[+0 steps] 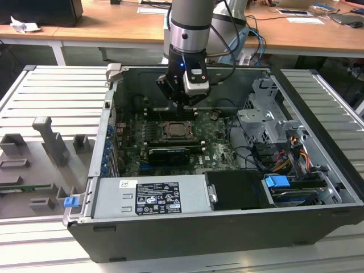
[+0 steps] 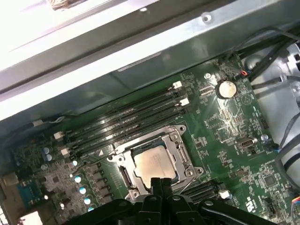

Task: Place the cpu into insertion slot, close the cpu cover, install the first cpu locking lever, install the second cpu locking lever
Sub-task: 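Install the first cpu locking lever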

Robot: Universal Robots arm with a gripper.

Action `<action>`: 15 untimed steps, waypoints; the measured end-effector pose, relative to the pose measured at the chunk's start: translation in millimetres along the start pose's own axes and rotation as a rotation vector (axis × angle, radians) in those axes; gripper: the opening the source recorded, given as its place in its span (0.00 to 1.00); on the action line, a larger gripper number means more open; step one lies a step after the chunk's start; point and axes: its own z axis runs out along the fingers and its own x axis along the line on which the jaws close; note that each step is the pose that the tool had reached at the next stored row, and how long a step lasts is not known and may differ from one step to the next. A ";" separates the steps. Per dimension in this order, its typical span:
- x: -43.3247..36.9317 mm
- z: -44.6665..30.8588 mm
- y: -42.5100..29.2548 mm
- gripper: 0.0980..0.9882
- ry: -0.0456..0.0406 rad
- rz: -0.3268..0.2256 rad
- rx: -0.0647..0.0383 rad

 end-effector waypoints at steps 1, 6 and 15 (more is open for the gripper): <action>0.0 0.1 0.0 0.01 -0.0005 -0.031 0.001; 0.0 0.6 0.0 0.01 -0.0037 -0.156 0.002; 1.2 2.3 -0.4 0.01 -0.0113 -0.244 0.002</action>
